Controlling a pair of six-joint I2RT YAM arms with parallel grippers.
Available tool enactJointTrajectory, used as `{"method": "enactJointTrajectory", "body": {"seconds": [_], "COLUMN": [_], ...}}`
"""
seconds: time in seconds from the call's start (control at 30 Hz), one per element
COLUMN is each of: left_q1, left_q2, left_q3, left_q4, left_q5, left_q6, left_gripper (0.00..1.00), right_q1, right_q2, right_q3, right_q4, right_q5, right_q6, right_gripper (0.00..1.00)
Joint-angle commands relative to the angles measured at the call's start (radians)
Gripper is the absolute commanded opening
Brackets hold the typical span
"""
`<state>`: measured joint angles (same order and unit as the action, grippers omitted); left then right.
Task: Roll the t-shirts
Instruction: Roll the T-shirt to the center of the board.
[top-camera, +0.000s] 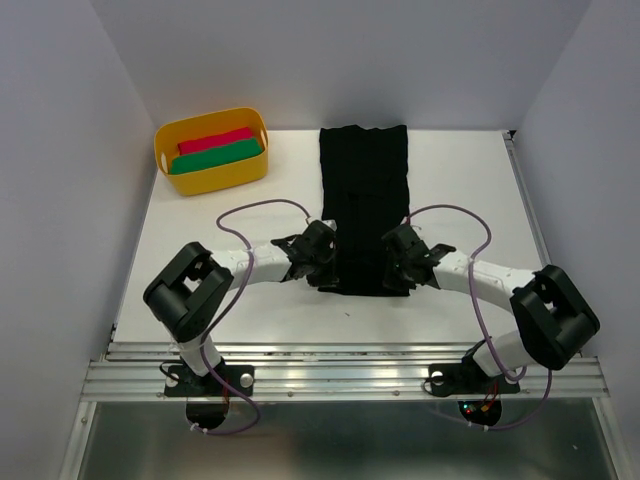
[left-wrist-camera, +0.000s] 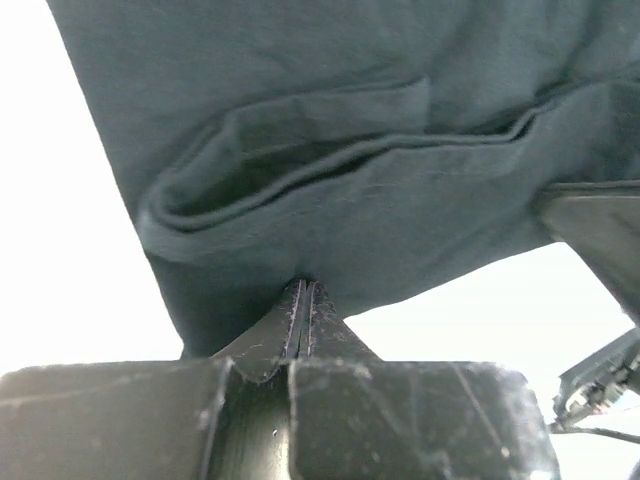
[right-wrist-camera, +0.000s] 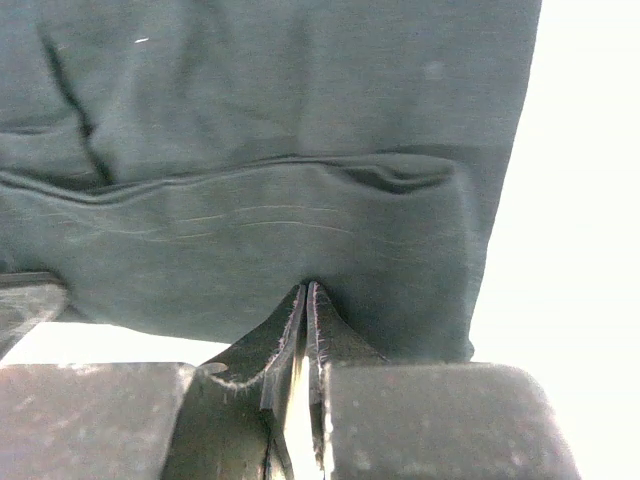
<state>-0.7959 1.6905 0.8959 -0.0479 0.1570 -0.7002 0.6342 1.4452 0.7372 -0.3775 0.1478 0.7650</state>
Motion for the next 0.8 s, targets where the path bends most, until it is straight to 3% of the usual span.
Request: {"method": "enactJointTrajectory", "body": {"seconds": [0.0, 0.43, 0.77], "left_q1": [0.017, 0.043, 0.050], "left_q2": [-0.040, -0.078, -0.045], "left_q3": [-0.029, -0.029, 0.130], "left_q4": [-0.093, -0.116, -0.162], "left_q5": [-0.073, -0.076, -0.089], "left_q6": [0.050, 0.064, 0.096], "left_gripper": [0.00, 0.00, 0.00], "right_q1": [-0.025, -0.034, -0.089], "right_q2": [-0.039, -0.054, -0.077], "right_q3": [-0.027, -0.038, 0.073], "right_q4": [-0.072, -0.092, -0.110], "right_q5": [0.087, 0.108, 0.162], "right_q6": [-0.016, -0.026, -0.079], "right_gripper": [0.09, 0.08, 0.08]}}
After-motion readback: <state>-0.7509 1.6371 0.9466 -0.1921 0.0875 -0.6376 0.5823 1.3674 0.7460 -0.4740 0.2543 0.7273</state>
